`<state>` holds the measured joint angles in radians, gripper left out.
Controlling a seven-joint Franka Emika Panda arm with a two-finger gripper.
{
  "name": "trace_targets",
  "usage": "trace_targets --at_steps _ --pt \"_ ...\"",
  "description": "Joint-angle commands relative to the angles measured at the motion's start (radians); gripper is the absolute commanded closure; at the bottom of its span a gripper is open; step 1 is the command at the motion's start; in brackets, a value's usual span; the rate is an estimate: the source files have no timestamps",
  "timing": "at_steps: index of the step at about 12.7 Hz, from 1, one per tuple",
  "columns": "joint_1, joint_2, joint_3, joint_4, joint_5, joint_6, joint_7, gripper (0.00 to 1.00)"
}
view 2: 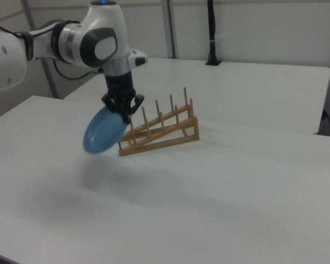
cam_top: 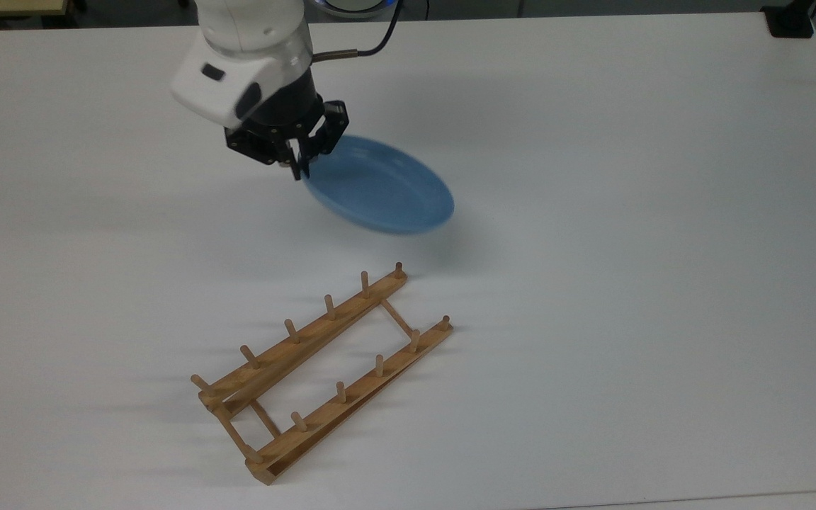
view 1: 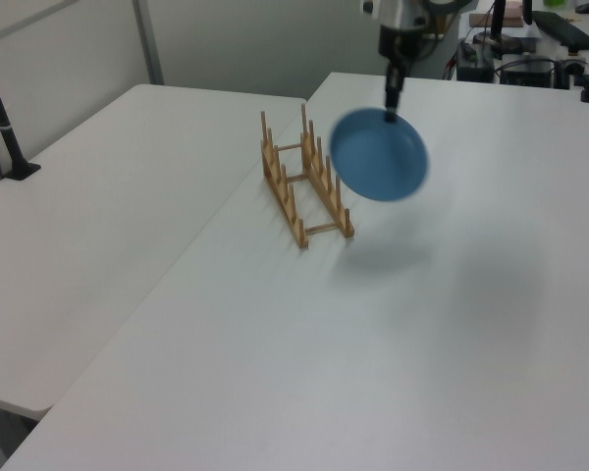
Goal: Pick plate from plate rack
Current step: 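Lower the blue plate flat onto the table beside the rack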
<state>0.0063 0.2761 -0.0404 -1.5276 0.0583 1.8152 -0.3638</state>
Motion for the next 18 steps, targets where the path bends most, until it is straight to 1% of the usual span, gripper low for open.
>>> trace_targets --at_steps 1,3,5,7,10,11,13,14,15,16,18 --pt "0.009 -0.020 -0.003 -0.112 0.006 -0.053 -0.238 0.98" --pt "0.014 -0.011 0.000 -0.169 -0.021 -0.056 -0.352 0.98" --pt "0.014 0.032 0.011 -0.193 -0.037 -0.056 -0.453 0.98" --pt "0.012 0.089 0.013 -0.190 -0.038 -0.054 -0.468 0.98" --pt "0.012 0.121 0.014 -0.190 -0.037 -0.059 -0.472 0.93" --pt "0.012 0.127 0.014 -0.190 -0.038 -0.062 -0.468 0.87" --pt "0.015 0.132 0.014 -0.189 -0.038 -0.120 -0.468 0.74" --pt "0.018 0.130 0.014 -0.183 -0.038 -0.138 -0.457 0.40" --pt "0.018 0.118 0.014 -0.172 -0.037 -0.142 -0.431 0.05" --pt "0.017 0.106 0.014 -0.139 -0.038 -0.148 -0.368 0.00" --pt "0.018 0.045 0.013 -0.108 -0.040 -0.151 -0.234 0.00"
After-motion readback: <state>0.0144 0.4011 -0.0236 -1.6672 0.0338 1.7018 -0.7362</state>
